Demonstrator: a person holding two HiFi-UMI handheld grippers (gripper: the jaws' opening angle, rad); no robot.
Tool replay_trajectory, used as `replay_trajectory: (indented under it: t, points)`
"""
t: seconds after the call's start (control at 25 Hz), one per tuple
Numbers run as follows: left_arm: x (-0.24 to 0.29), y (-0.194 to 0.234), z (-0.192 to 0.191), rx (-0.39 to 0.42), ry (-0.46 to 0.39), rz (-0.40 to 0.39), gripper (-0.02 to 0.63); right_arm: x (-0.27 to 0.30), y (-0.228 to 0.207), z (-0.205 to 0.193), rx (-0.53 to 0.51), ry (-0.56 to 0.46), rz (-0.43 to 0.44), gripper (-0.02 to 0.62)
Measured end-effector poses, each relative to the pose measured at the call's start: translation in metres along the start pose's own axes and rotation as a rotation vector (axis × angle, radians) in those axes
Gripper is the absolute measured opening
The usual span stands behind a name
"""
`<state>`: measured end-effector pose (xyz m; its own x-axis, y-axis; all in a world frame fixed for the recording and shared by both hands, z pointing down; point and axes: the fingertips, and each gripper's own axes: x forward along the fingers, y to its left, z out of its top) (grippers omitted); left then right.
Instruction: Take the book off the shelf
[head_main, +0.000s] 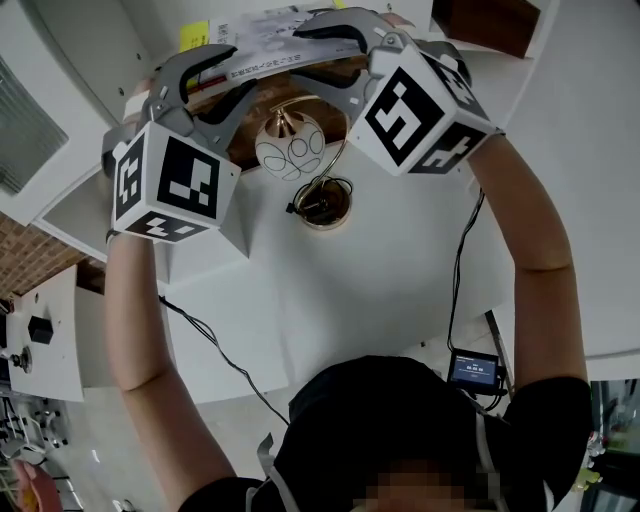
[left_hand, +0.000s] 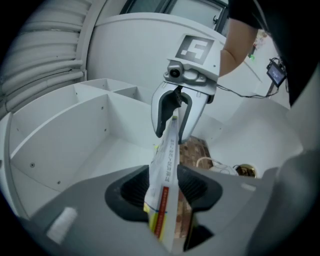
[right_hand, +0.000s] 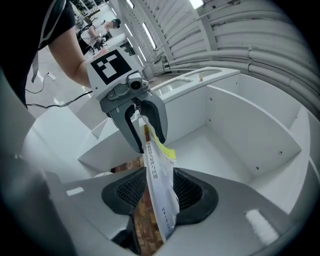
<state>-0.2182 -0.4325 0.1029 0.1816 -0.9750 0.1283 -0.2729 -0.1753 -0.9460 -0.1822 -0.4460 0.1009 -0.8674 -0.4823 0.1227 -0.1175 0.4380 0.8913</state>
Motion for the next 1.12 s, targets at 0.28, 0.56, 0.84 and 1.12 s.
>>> replay_trajectory:
  t: [0.28,0.56,0.84,1.12]
  points:
    - [0.013,-0.003,-0.008,0.006,0.034,-0.057,0.178,0.018,0.004,-0.006,-0.054,0.039,0.037,0.172]
    - [0.013,-0.006,-0.006,-0.035,0.032,-0.111,0.100,0.026,0.007,-0.012,-0.088,0.080,0.059,0.159]
    - [0.007,-0.006,-0.003,-0.010,0.051,-0.095,0.081,0.022,0.005,-0.008,-0.070,0.075,0.061,0.130]
    - [-0.006,-0.008,0.012,-0.032,0.041,-0.102,0.080,0.013,0.002,-0.004,-0.118,0.096,0.020,0.143]
